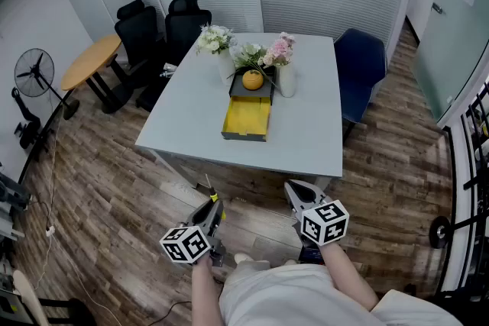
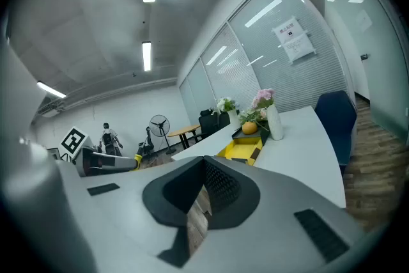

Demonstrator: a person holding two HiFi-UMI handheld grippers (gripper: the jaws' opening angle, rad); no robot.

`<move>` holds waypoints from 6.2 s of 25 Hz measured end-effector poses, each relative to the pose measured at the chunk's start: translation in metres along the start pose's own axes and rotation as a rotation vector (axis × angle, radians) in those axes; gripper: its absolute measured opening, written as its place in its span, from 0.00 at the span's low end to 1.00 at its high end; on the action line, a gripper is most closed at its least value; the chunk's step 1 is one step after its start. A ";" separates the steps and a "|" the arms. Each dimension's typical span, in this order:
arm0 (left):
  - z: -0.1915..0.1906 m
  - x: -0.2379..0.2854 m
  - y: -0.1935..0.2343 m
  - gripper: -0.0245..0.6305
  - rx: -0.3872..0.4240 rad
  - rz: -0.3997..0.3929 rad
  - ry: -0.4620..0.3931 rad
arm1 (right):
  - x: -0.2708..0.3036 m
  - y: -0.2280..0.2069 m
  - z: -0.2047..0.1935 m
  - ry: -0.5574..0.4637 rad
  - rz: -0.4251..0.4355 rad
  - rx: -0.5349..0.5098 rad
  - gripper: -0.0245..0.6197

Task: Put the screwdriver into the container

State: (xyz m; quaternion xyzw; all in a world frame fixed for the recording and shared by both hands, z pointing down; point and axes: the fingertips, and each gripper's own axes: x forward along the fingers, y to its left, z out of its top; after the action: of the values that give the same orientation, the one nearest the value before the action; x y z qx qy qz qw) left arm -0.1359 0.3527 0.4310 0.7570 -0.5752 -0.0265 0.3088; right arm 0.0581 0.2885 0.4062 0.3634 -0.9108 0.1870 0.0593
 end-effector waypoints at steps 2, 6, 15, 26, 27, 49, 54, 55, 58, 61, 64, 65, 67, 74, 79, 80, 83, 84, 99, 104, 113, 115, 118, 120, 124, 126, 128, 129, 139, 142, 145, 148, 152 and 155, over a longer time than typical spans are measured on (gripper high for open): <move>-0.005 -0.001 -0.001 0.14 -0.016 0.004 -0.002 | -0.003 0.001 -0.004 0.011 0.009 -0.004 0.06; -0.009 0.004 -0.008 0.14 -0.036 0.001 -0.006 | -0.011 -0.002 -0.009 0.018 0.016 -0.008 0.06; -0.031 0.016 -0.035 0.14 -0.042 -0.015 0.019 | -0.036 -0.019 -0.015 0.010 0.005 -0.002 0.06; -0.025 0.063 -0.023 0.14 -0.061 -0.029 0.054 | -0.021 -0.063 -0.023 0.060 -0.071 0.021 0.06; -0.023 0.071 -0.021 0.14 -0.061 -0.032 0.060 | -0.016 -0.070 -0.022 0.065 -0.079 0.025 0.06; 0.091 0.291 0.095 0.14 -0.144 -0.074 0.151 | 0.200 -0.188 0.054 0.151 -0.144 0.019 0.06; 0.104 0.319 0.105 0.14 -0.130 -0.093 0.175 | 0.220 -0.206 0.060 0.147 -0.178 0.036 0.06; 0.105 0.321 0.107 0.14 -0.129 -0.093 0.178 | 0.223 -0.208 0.060 0.149 -0.179 0.038 0.06; 0.110 0.326 0.114 0.14 -0.128 -0.088 0.185 | 0.234 -0.208 0.063 0.149 -0.174 0.039 0.06; 0.114 0.330 0.119 0.14 -0.120 -0.082 0.191 | 0.243 -0.208 0.068 0.142 -0.165 0.039 0.06; 0.116 0.333 0.121 0.14 -0.113 -0.076 0.194 | 0.248 -0.208 0.072 0.133 -0.154 0.039 0.06; 0.116 0.334 0.121 0.14 -0.111 -0.075 0.194 | 0.248 -0.207 0.073 0.130 -0.151 0.040 0.06; 0.118 0.336 0.119 0.14 -0.105 -0.075 0.194 | 0.247 -0.208 0.074 0.128 -0.150 0.043 0.06; 0.122 0.348 0.112 0.14 -0.082 -0.076 0.203 | 0.249 -0.224 0.083 0.104 -0.155 0.051 0.06; 0.125 0.358 0.112 0.14 -0.076 -0.067 0.212 | 0.253 -0.235 0.092 0.092 -0.156 0.052 0.06; 0.125 0.360 0.113 0.14 -0.077 -0.065 0.215 | 0.253 -0.238 0.092 0.092 -0.157 0.054 0.06; 0.123 0.367 0.113 0.14 -0.080 -0.064 0.225 | 0.253 -0.246 0.091 0.098 -0.166 0.062 0.06; 0.122 0.369 0.113 0.14 -0.081 -0.065 0.229 | 0.254 -0.248 0.090 0.101 -0.169 0.064 0.06; 0.089 0.395 0.132 0.14 -0.068 -0.011 0.370 | 0.272 -0.270 0.070 0.161 -0.167 0.097 0.06; 0.082 0.410 0.136 0.14 -0.053 -0.010 0.420 | 0.279 -0.281 0.065 0.179 -0.177 0.110 0.06; 0.067 0.427 0.152 0.14 0.066 0.048 0.563 | 0.292 -0.295 0.051 0.222 -0.182 0.139 0.06; 0.065 0.430 0.155 0.14 0.094 0.058 0.597 | 0.294 -0.299 0.049 0.228 -0.184 0.146 0.06; 0.061 0.436 0.160 0.14 0.133 0.069 0.646 | 0.299 -0.306 0.046 0.234 -0.186 0.155 0.06; 0.057 0.438 0.163 0.14 0.156 0.078 0.683 | 0.301 -0.310 0.043 0.241 -0.190 0.161 0.06; 0.049 0.442 0.168 0.14 0.189 0.087 0.742 | 0.301 -0.316 0.038 0.257 -0.200 0.170 0.06; 0.045 0.443 0.171 0.14 0.195 0.091 0.763 | 0.302 -0.319 0.035 0.265 -0.204 0.172 0.06; 0.042 0.444 0.172 0.14 0.198 0.092 0.780 | 0.303 -0.321 0.034 0.270 -0.206 0.175 0.06; 0.040 0.445 0.173 0.14 0.200 0.094 0.787 | 0.305 -0.321 0.033 0.271 -0.205 0.178 0.06; 0.027 0.445 0.180 0.14 0.229 0.117 0.840 | 0.313 -0.319 0.026 0.292 -0.190 0.187 0.06; 0.027 0.447 0.180 0.14 0.229 0.119 0.839 | 0.313 -0.320 0.026 0.291 -0.192 0.186 0.06; 0.029 0.447 0.180 0.14 0.232 0.120 0.830 | 0.312 -0.321 0.027 0.285 -0.195 0.186 0.06; 0.031 0.448 0.178 0.16 0.232 0.117 0.815 | 0.309 -0.321 0.029 0.280 -0.196 0.183 0.06; 0.038 0.447 0.177 0.22 0.242 0.129 0.772 | 0.307 -0.316 0.032 0.270 -0.192 0.179 0.06; 0.046 0.446 0.174 0.23 0.251 0.135 0.728 | 0.304 -0.314 0.036 0.260 -0.190 0.171 0.06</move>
State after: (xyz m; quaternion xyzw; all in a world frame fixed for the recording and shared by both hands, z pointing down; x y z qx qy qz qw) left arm -0.1522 -0.0889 0.6205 0.7092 -0.4755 0.3348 0.3986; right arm 0.0526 -0.1288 0.5402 0.4242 -0.8379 0.3026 0.1626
